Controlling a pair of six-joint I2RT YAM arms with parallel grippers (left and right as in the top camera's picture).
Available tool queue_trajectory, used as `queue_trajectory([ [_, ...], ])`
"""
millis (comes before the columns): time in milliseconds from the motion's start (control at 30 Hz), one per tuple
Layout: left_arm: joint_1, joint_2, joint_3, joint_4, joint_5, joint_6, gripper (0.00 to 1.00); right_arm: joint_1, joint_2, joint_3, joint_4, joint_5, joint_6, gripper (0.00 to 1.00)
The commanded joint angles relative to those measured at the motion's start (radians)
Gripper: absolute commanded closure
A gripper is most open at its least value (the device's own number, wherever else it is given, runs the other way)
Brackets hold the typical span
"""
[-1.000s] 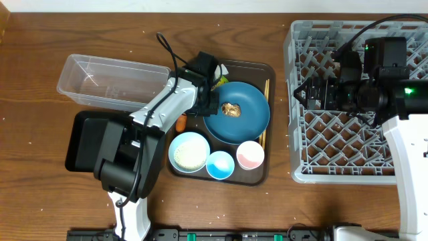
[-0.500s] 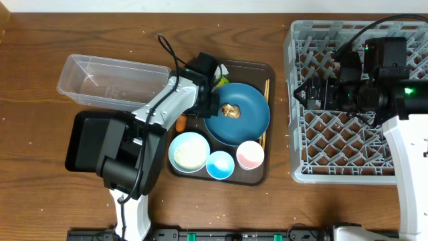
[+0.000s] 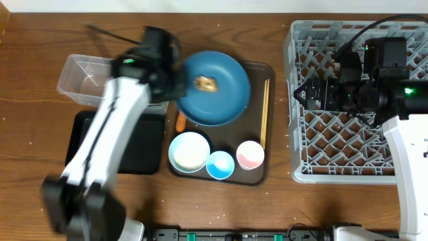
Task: Sort waste into correct bins and load items into the dishwasher rack
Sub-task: 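Tilt the blue plate over the black tray to dump the food scrap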
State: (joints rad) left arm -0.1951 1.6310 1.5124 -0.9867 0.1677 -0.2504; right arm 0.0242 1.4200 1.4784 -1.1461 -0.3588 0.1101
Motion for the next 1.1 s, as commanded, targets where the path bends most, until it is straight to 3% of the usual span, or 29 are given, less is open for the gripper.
queue_trajectory([
  [0, 0.056, -0.099, 0.020, -0.114, -0.153, -0.013, 0.94, -0.004, -0.008, 0.026, -0.002, 0.004, 0.001, 0.01],
  [133, 0.127, -0.211, 0.020, -0.314, -0.480, -0.070, 0.94, -0.004, -0.008, 0.026, -0.002, 0.003, 0.001, 0.01],
  [300, 0.181, -0.340, 0.019, -0.418, -0.699, -0.072, 0.94, -0.004, -0.008, 0.026, 0.002, 0.003, 0.002, 0.01],
  [567, 0.197, -0.389, -0.027, -0.703, -1.020, -0.403, 0.94, -0.004, -0.008, 0.026, 0.027, 0.003, 0.001, 0.01],
  [767, 0.201, -0.334, -0.121, -0.697, -1.099, -0.486, 0.94, -0.004, -0.008, 0.025, 0.029, 0.003, 0.002, 0.01],
  [1067, 0.182, -0.091, -0.120, -0.693, -1.191, -0.485, 0.94, -0.004, -0.008, 0.025, 0.029, 0.003, 0.002, 0.01],
])
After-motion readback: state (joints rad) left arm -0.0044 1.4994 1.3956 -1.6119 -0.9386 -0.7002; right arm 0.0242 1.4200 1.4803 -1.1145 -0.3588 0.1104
